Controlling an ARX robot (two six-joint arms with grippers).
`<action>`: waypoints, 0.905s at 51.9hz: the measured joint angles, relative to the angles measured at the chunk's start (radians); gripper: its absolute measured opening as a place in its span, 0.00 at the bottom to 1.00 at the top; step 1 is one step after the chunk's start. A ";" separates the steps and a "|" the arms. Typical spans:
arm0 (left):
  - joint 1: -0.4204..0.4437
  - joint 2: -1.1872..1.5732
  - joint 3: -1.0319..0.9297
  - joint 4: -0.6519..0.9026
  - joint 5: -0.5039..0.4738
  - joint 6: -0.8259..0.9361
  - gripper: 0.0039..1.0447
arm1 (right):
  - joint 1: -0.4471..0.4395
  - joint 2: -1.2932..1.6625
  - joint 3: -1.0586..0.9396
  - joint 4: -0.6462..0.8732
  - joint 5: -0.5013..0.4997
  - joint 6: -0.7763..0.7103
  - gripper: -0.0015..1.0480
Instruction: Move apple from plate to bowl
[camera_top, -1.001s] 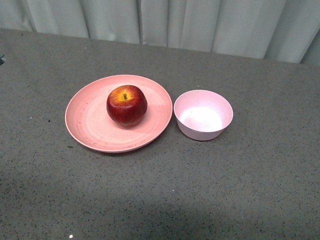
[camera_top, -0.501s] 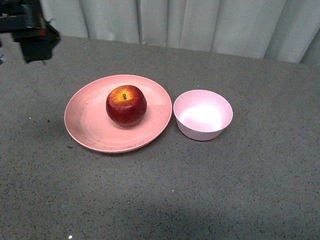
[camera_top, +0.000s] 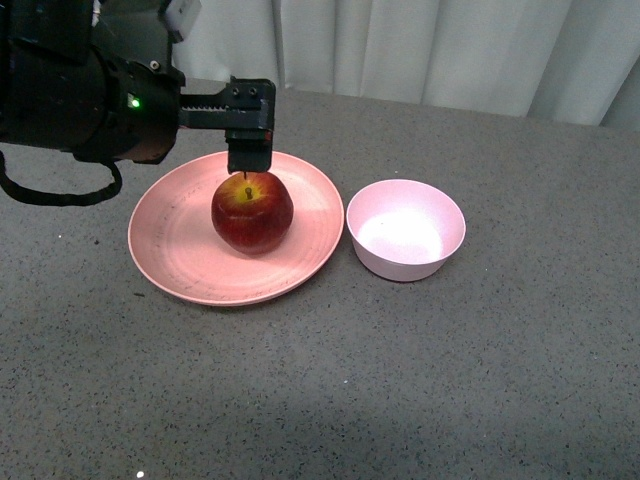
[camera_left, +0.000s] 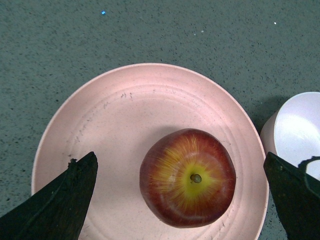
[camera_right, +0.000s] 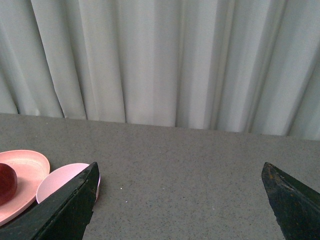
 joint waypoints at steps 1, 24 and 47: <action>-0.002 0.005 0.003 -0.001 0.002 0.000 0.94 | 0.000 0.000 0.000 0.000 0.000 0.000 0.91; -0.020 0.139 0.071 -0.009 -0.002 0.009 0.94 | 0.000 0.000 0.000 0.000 0.000 0.000 0.91; -0.031 0.182 0.087 -0.010 -0.001 0.011 0.66 | 0.000 0.000 0.000 0.000 0.000 0.000 0.91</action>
